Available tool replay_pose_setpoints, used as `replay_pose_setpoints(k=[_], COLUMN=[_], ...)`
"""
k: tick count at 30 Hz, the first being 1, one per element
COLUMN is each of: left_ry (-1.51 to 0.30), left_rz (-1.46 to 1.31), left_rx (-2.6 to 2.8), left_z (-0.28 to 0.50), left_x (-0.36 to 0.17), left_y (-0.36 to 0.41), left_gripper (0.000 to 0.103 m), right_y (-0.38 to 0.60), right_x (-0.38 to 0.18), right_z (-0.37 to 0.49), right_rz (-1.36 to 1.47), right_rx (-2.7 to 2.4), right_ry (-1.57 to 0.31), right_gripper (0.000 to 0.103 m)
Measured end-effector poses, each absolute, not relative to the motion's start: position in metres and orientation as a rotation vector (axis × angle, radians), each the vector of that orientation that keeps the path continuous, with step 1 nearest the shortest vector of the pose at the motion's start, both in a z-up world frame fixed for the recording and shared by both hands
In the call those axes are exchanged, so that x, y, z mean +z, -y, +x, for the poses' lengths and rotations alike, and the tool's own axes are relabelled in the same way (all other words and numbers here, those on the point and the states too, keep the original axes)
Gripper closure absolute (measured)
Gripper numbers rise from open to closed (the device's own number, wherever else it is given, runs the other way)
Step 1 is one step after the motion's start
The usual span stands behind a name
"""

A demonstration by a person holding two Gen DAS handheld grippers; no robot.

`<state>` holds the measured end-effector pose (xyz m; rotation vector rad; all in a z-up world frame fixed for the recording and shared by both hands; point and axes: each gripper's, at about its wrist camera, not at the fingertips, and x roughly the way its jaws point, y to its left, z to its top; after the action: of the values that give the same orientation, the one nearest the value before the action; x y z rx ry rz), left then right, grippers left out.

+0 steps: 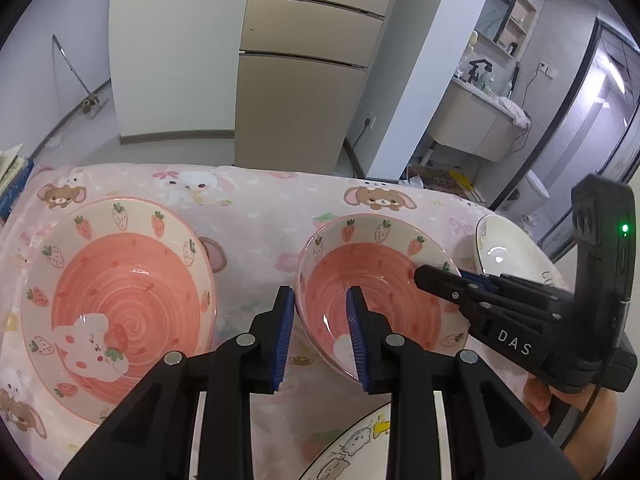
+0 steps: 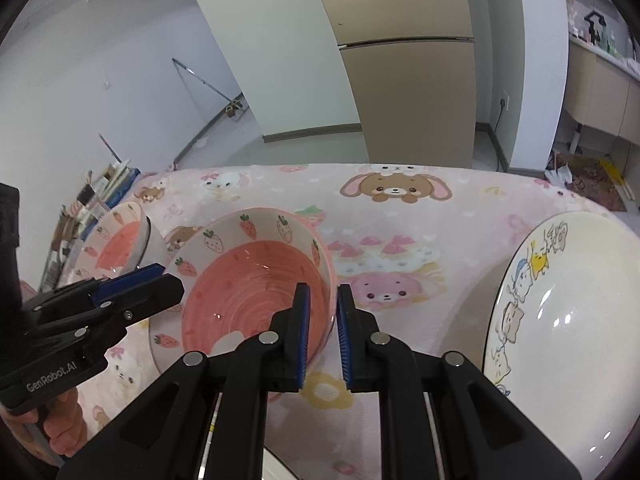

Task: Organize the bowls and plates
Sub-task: 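Close the left gripper on the second bowl's rim while the right gripper clamps beside it, then lift the second pink bowl off the table with both grippers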

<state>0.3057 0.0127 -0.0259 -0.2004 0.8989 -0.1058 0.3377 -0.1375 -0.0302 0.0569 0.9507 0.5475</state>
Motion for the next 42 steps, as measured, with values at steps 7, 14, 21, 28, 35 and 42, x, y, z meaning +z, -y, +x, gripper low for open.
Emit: replay_pose_setpoints(k=[7, 14, 21, 28, 35, 42], left_ry=[-0.942, -0.951, -0.976, -0.973, -0.923, -0.803], left_rz=[-0.200, -0.159, -0.184, -0.193, -0.140, -0.143], left_rx=[-0.151, -0.121, -0.099, -0.092, -0.079, -0.095], left_z=[0.309, 0.314, 0.318, 0.319, 0.310, 0.296], left_x=[-0.036, -0.045, -0.056, -0.062, -0.057, -0.023], left_y=[-0.003, 0.007, 0.004, 0.001, 0.005, 0.001], left_gripper=[0.074, 0.074, 0.081, 0.083, 0.087, 0.088], right_y=[0.138, 0.143, 0.146, 0.139, 0.137, 0.147], right_x=[-0.030, -0.033, -0.036, -0.043, -0.030, 0.000], right_z=[0.335, 0.337, 0.339, 0.345, 0.337, 0.326], right_rz=[-0.034, -0.012, 0.064, 0.074, 0.037, 0.104], right_rx=[0.522, 0.540, 0.583, 0.617, 0.585, 0.592], right_ry=[-0.944, -0.954, -0.971, -1.021, -0.944, -0.807], right_gripper=[0.095, 0.095, 0.094, 0.092, 0.095, 0.096])
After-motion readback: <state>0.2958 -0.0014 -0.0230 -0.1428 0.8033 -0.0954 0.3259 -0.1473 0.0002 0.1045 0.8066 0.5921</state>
